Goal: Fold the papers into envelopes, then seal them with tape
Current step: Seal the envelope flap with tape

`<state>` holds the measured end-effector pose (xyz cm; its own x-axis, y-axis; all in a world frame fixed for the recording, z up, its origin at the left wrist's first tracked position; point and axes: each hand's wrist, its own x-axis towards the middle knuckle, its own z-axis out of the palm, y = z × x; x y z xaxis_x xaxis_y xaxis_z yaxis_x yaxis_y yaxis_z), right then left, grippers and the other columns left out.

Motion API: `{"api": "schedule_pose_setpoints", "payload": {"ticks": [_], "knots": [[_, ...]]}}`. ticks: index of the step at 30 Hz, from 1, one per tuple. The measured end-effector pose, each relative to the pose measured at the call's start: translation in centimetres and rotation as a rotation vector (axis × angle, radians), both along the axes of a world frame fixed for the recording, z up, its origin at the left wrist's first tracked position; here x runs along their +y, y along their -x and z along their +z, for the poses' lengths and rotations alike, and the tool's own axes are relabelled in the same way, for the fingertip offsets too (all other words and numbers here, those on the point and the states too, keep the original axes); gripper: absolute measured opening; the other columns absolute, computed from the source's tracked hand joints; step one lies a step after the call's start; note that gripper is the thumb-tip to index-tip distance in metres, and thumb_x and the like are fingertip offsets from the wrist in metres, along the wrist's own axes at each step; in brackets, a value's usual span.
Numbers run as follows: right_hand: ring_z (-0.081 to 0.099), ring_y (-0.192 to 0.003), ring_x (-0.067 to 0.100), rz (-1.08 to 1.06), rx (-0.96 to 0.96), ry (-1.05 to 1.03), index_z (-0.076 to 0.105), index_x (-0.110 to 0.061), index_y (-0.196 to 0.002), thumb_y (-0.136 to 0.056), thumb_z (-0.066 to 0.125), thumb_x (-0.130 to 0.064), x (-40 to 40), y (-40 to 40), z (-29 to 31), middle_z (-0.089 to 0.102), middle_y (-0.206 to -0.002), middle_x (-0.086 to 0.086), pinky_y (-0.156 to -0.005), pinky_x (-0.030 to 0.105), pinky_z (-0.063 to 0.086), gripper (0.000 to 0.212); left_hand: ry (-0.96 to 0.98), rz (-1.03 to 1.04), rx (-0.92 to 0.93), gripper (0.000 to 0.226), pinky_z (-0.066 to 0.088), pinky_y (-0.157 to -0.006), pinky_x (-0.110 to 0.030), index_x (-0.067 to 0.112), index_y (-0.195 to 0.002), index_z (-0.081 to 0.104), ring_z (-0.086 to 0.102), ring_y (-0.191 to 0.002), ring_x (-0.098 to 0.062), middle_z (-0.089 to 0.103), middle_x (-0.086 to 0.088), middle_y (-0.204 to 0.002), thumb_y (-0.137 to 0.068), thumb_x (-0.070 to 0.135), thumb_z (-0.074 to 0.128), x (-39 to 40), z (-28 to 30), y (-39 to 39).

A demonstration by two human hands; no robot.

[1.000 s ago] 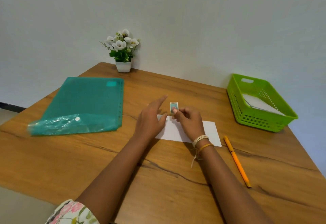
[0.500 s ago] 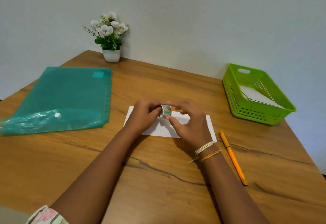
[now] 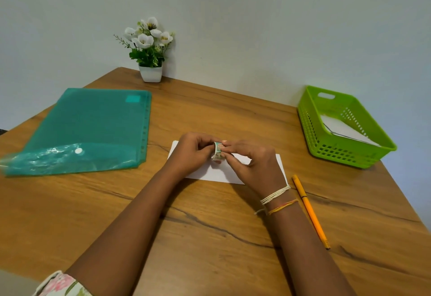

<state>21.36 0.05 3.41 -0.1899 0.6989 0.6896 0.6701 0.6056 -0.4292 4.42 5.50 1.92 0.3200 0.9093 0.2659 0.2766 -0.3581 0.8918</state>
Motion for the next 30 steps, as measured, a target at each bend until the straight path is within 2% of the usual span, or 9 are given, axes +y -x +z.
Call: {"api": "schedule_pose_setpoints", "payload": {"ticks": [3, 5, 8, 13, 15, 17, 22, 25, 30], "knots": [[0.070, -0.084, 0.013, -0.038, -0.032, -0.038, 0.076, -0.010, -0.087, -0.077, 0.077, -0.011, 0.0, 0.2, 0.0, 0.075, -0.092, 0.003, -0.074, 0.031, 0.057, 0.011, -0.006, 0.005, 0.010, 0.023, 0.051, -0.072, -0.014, 0.004, -0.105, 0.073, 0.068, -0.083, -0.005, 0.074, -0.004, -0.094, -0.089, -0.005, 0.058, -0.2, 0.0, -0.2], [0.069, -0.078, 0.010, -0.066, 0.036, -0.013, 0.075, -0.012, -0.084, -0.077, 0.075, -0.010, 0.0, 0.4, -0.1, 0.075, -0.086, -0.002, -0.070, 0.029, 0.056, 0.007, -0.032, 0.017, 0.037, 0.024, 0.049, -0.071, -0.009, 0.006, -0.104, 0.073, 0.067, -0.082, 0.002, 0.073, 0.000, -0.094, -0.088, -0.004, 0.059, -0.2, -0.1, -0.2], [0.069, -0.074, 0.004, -0.099, 0.351, 0.171, 0.075, -0.020, -0.083, -0.077, 0.076, -0.010, -0.1, 0.6, -0.5, 0.073, -0.080, -0.012, -0.068, 0.021, 0.056, 0.012, -0.054, 0.017, 0.077, 0.026, 0.049, -0.075, -0.009, 0.010, -0.106, 0.073, 0.066, -0.089, 0.001, 0.073, 0.002, -0.099, -0.087, -0.001, 0.061, -0.2, -0.1, -0.2], [0.072, -0.073, 0.013, -0.124, 0.786, 0.332, 0.075, -0.018, -0.081, -0.080, 0.072, -0.005, 0.4, 0.9, -1.0, 0.075, -0.077, -0.003, -0.068, 0.025, 0.057, 0.014, -0.086, 0.039, 0.098, 0.027, 0.050, -0.080, -0.012, 0.011, -0.107, 0.074, 0.067, -0.094, -0.005, 0.073, 0.001, -0.103, -0.087, -0.002, 0.061, -0.1, -0.5, -0.6], [0.073, -0.075, 0.018, -0.153, 0.933, 0.346, 0.073, -0.018, -0.081, -0.082, 0.070, -0.004, 0.7, 0.6, -0.9, 0.075, -0.077, 0.000, -0.068, 0.029, 0.060, 0.015, -0.087, 0.052, 0.097, 0.030, 0.048, -0.077, -0.007, 0.013, -0.104, 0.075, 0.064, -0.089, 0.005, 0.071, 0.005, -0.101, -0.086, -0.004, 0.058, -0.1, -0.6, -0.5], [0.073, -0.079, 0.020, -0.206, 0.966, 0.337, 0.072, -0.020, -0.081, -0.083, 0.070, -0.007, 1.0, 0.1, -1.0, 0.075, -0.081, 0.002, -0.070, 0.030, 0.059, 0.013, -0.091, 0.079, 0.064, 0.034, 0.045, -0.074, -0.004, 0.016, -0.104, 0.075, 0.062, -0.086, 0.011, 0.069, 0.008, -0.099, -0.085, -0.006, 0.057, -0.1, -0.6, -0.4], [0.070, -0.085, 0.022, -0.302, 0.996, 0.469, 0.072, -0.019, -0.079, -0.083, 0.071, -0.011, 1.4, -0.3, -1.7, 0.074, -0.084, 0.006, -0.070, 0.028, 0.054, 0.009, -0.170, 0.204, 0.107, 0.037, 0.042, -0.081, -0.010, 0.016, -0.115, 0.069, 0.060, -0.096, -0.013, 0.066, -0.002, -0.104, -0.089, -0.004, 0.052, 0.6, -0.3, -1.1], [0.070, -0.088, 0.028, -0.327, 1.104, 0.522, 0.072, -0.015, -0.080, -0.083, 0.071, -0.011, 1.5, 0.0, -1.9, 0.074, -0.088, 0.013, -0.080, 0.038, 0.054, 0.006, -0.175, 0.263, 0.329, 0.035, 0.045, -0.090, -0.028, 0.015, -0.126, 0.062, 0.056, -0.107, -0.019, 0.062, -0.007, -0.118, -0.096, 0.007, 0.047, 2.4, -0.2, -2.1], [0.071, -0.082, 0.018, -0.222, 1.448, 0.637, 0.069, -0.013, -0.084, -0.086, 0.068, -0.009, 1.4, 0.2, -1.6, 0.073, -0.087, 0.011, -0.074, 0.031, 0.057, 0.004, -0.140, 0.258, 0.572, 0.030, 0.051, -0.084, -0.035, 0.016, -0.121, 0.065, 0.057, -0.100, -0.023, 0.061, -0.008, -0.113, -0.096, 0.017, 0.048, 4.9, 0.2, -3.5]]}}
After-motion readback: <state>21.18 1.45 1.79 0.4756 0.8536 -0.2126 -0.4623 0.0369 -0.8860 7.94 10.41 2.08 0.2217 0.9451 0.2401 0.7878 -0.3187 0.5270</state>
